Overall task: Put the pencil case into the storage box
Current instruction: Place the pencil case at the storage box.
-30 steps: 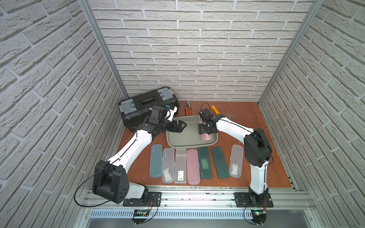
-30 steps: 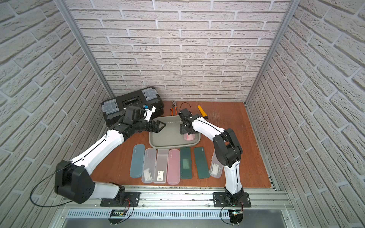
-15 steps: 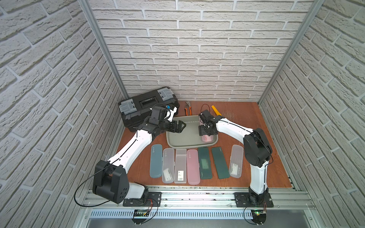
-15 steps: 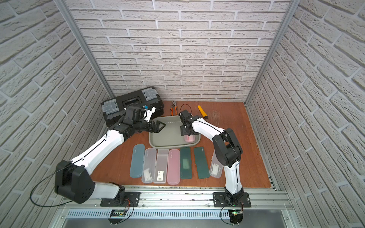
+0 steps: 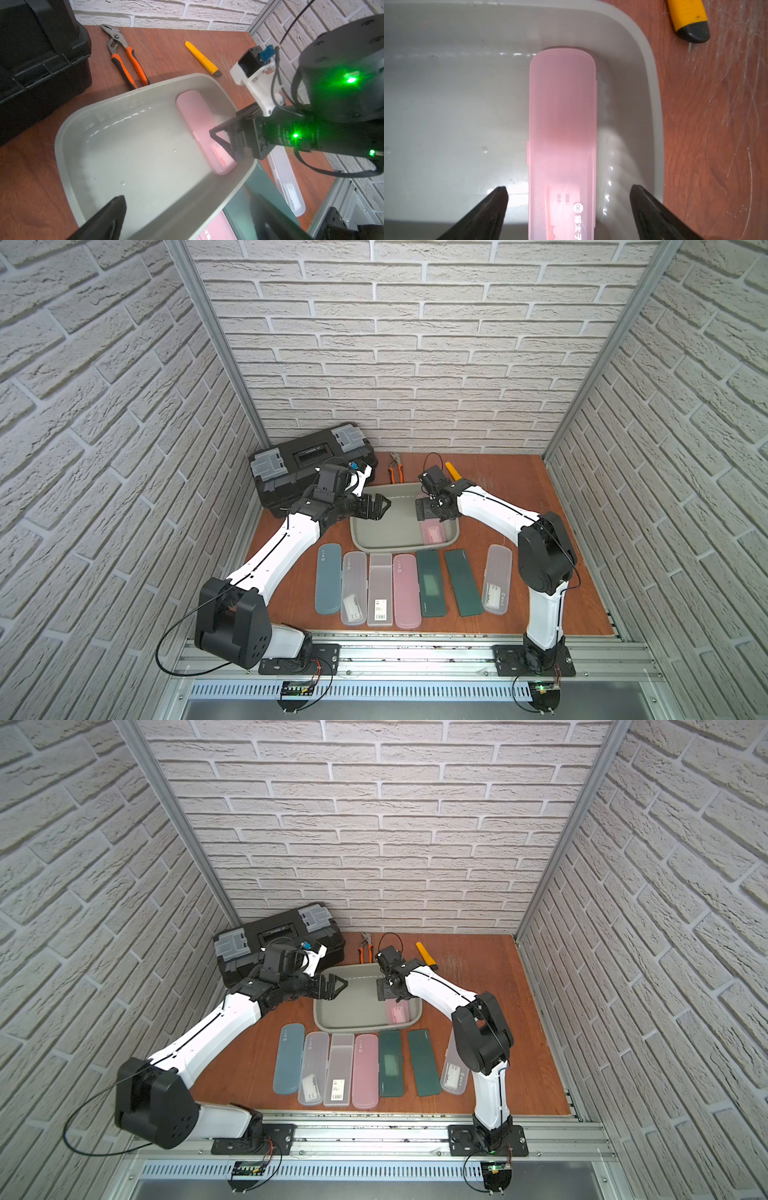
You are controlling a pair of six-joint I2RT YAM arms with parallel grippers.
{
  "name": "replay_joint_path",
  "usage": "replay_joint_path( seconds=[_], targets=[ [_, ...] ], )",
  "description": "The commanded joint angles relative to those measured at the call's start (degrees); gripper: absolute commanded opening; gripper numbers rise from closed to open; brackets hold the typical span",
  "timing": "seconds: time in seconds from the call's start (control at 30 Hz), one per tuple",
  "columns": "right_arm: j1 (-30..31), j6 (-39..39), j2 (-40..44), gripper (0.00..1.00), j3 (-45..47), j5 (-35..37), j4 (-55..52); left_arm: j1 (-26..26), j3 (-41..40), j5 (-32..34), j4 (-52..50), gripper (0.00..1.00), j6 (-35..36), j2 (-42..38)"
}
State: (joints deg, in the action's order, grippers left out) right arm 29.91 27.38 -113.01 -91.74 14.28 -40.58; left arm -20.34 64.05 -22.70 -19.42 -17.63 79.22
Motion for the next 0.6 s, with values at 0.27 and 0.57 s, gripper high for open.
replay_joint_path(
  seconds=[0.27,0.57],
  targets=[
    [1.78,-4.26,-1.80,0.97,-6.37,7.24,-2.82,-0.37,-0.03,2.69,1.18,0.98,0.75,-2.64],
    [4.10,-3.70,-12.53,0.98,-14.70,14.71,-6.96,-0.43,-1.76,3.82,3.01,0.99,0.78,-4.94]
  ],
)
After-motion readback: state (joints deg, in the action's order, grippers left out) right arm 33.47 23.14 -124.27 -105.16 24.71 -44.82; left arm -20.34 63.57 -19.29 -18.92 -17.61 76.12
